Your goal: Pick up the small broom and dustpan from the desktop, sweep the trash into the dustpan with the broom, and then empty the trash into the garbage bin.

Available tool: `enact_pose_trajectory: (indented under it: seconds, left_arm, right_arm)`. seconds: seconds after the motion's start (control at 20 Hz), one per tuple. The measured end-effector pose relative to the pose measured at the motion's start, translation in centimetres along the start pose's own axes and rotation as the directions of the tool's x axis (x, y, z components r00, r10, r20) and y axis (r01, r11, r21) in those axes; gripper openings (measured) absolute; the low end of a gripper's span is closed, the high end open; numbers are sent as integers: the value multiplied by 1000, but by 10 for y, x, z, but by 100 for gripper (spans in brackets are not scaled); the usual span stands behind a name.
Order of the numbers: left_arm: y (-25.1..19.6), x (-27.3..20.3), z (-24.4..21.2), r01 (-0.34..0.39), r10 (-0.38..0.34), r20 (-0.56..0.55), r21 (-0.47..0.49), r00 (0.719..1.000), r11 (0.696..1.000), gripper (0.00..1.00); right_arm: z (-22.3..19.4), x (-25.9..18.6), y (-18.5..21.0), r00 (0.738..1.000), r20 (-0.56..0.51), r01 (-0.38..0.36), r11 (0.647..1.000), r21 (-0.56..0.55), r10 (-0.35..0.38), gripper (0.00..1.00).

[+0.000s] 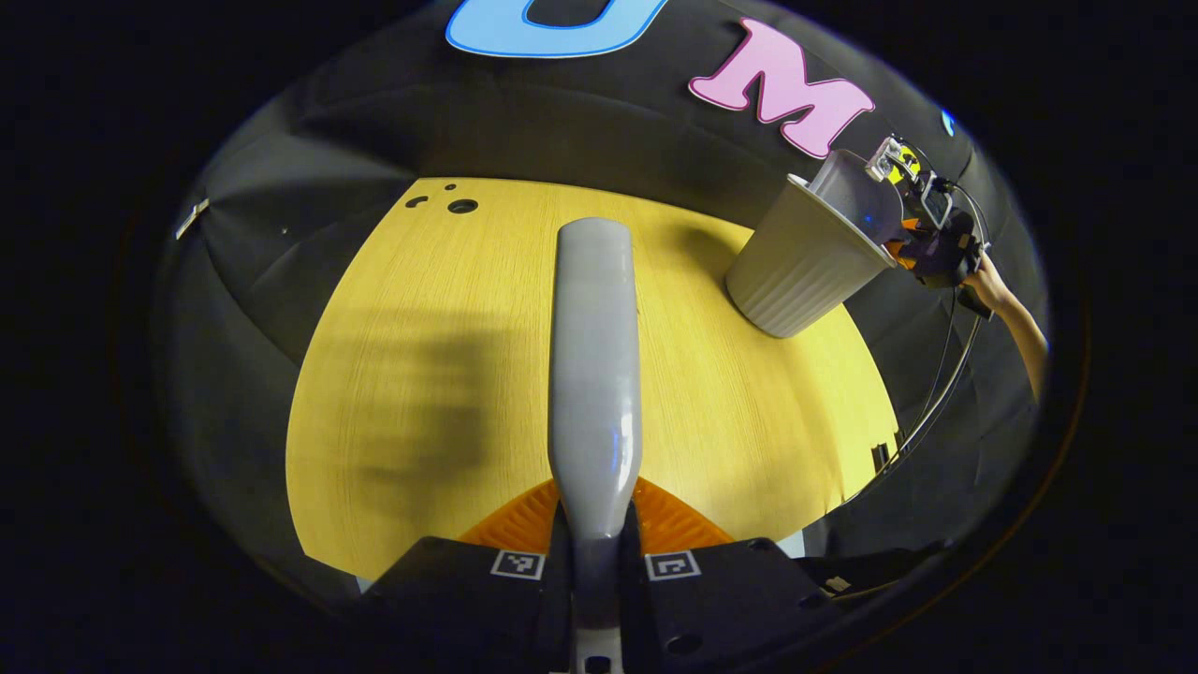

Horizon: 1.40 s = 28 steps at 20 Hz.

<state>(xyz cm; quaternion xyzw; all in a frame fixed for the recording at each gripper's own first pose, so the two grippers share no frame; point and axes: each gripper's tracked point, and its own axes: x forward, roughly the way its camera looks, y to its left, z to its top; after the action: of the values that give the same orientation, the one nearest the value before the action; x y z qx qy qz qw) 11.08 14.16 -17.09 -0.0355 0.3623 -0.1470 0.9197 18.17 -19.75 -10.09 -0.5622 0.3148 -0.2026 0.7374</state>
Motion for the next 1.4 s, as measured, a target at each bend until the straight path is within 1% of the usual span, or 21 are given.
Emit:
enact_pose_trajectory:
  seconds: [0.15,0.2,0.25,0.3,0.4,0.45,0.5,0.6,0.7,0.75,0.85,0.95,1.05,1.1,1.15,1.25,1.3,1.35,1.4]
  left_arm:
    - [-1,3,3,8,-8,-10,9,1000,1000,24]
    - [-1,4,4,10,-9,-12,14,1000,1000,24]
    - [-1,4,5,11,-11,-13,20,1000,1000,28]
    - [-2,5,6,13,-13,-15,23,1000,1000,25]
    - [-1,6,7,14,-14,-16,29,1000,999,25]
    - [-1,6,8,14,-14,-17,30,1000,999,28]
    - [-1,7,9,14,-14,-15,28,1000,999,24]
    - [-1,7,9,13,-13,-11,25,1000,1000,24]
    - [-1,7,7,14,-14,-10,19,1000,1000,24]
    - [-1,8,8,16,-16,-11,13,1000,1000,24]
    - [1,8,7,11,-11,-7,8,1000,1000,24]
    - [0,7,7,9,-9,1,1,1000,1000,24]
    - [-1,6,6,8,-8,11,-8,1000,1000,24]
    - [-1,5,6,5,-5,16,-14,1000,1000,24]
    - [0,4,5,1,-1,20,-21,1000,1000,24]
    - [0,2,1,-9,10,28,-32,1000,999,24]
    - [1,1,-2,-14,15,31,-37,999,999,28]
    - [1,0,-3,-19,20,35,-42,999,999,25]
    - [2,-1,-6,-25,27,40,-49,999,998,28]
  right_arm:
    - [-7,-3,-16,998,40,61,990,-124,-57,35]
    - [-9,-7,-25,994,59,96,980,-175,-87,35]
    - [-11,-15,-31,990,82,135,966,-221,-119,35]
    - [-17,-24,-35,985,99,160,956,-245,-139,35]
    - [-23,-20,-38,985,99,159,956,-247,-138,35]
    - [-23,-18,-37,987,89,153,959,-240,-135,35]
    - [-24,-17,-36,989,77,143,964,-226,-128,35]
    - [-29,-18,-36,994,49,107,981,-162,-101,35]
    - [-35,-23,-34,998,16,58,997,-53,-57,35]
    - [-36,-23,-35,999,0,32,999,6,-32,35]
    - [-38,-25,-33,999,-25,-33,989,144,37,35]
    - [-41,-31,-35,995,-40,-78,956,282,93,35]
    - [-45,-40,-39,992,-35,-96,915,392,119,36]
    - [-44,-45,-44,991,-22,-107,887,449,131,36]
    - [-40,-49,-45,989,-3,-126,850,511,148,36]
    - [-36,-69,-51,983,48,-167,761,626,176,31]
    - [-32,-80,-55,980,78,-186,721,667,181,40]
    - [-28,-90,-58,976,109,-209,682,701,187,30]
    - [-21,-99,-59,969,147,-243,640,729,201,35]
